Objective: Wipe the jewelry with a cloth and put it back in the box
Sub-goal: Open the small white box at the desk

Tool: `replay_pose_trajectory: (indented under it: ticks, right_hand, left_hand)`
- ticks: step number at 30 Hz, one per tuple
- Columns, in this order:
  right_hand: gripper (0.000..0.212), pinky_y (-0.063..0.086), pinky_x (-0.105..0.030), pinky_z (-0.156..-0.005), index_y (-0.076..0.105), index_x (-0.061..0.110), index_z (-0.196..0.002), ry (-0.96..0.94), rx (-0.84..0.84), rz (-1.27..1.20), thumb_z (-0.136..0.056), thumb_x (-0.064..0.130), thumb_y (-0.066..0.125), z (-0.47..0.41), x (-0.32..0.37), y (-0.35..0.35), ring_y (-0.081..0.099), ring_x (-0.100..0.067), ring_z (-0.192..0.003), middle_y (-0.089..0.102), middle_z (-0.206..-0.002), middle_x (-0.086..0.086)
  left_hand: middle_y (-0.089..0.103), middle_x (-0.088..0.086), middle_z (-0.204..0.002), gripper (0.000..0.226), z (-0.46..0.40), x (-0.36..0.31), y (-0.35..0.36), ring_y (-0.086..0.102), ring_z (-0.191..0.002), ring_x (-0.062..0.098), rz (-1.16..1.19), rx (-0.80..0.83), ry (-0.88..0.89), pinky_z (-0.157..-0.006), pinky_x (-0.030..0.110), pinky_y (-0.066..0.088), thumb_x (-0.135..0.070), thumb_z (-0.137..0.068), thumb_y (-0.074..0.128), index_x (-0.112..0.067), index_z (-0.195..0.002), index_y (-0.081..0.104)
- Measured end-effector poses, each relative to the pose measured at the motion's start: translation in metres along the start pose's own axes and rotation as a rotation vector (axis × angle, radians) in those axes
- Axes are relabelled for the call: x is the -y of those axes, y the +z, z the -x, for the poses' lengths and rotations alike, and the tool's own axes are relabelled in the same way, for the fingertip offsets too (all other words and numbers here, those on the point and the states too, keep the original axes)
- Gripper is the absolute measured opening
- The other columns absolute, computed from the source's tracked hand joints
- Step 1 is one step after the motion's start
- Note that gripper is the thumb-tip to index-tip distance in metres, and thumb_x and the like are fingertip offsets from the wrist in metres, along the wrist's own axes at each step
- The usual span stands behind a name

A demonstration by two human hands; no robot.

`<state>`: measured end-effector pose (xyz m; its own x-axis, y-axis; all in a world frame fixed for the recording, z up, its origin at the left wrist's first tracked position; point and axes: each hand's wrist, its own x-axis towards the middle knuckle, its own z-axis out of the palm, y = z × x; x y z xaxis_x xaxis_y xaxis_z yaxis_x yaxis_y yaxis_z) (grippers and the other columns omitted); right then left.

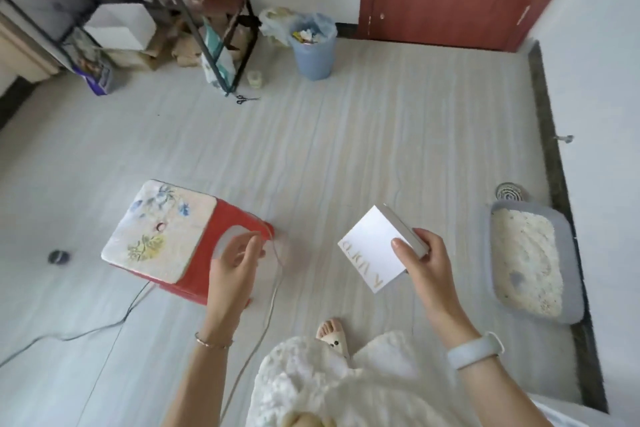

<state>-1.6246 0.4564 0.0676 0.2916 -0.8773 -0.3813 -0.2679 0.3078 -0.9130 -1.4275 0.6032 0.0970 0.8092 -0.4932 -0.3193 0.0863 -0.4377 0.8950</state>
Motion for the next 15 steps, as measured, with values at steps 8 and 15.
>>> replay_pose_trajectory:
  ticks: [8,15]
  right_hand:
    - [0.031,0.048,-0.020,-0.064,0.049,0.018,-0.110,-0.020,0.151,0.043,-0.083,0.022,0.064,-0.102,0.067,0.116,0.058,-0.003,-0.078,0.059,-0.092,0.011]
    - [0.031,0.047,-0.025,-0.070,0.051,0.018,-0.109,-0.026,0.253,0.097,-0.082,0.025,0.065,-0.244,0.116,0.204,0.059,-0.007,-0.083,0.061,-0.095,0.006]
  left_hand:
    - [0.069,-0.001,-0.089,0.018,-0.116,-0.022,-0.036,0.066,-0.082,0.011,0.033,-0.152,-0.020,-0.080,0.034,0.051,-0.019,-0.091,0.051,-0.031,-0.082,0.061]
    - [0.069,0.001,-0.092,0.014,-0.256,-0.052,-0.020,0.066,-0.088,0.014,0.044,-0.212,-0.075,-0.077,0.028,0.054,-0.021,-0.091,0.052,-0.031,-0.086,0.061]
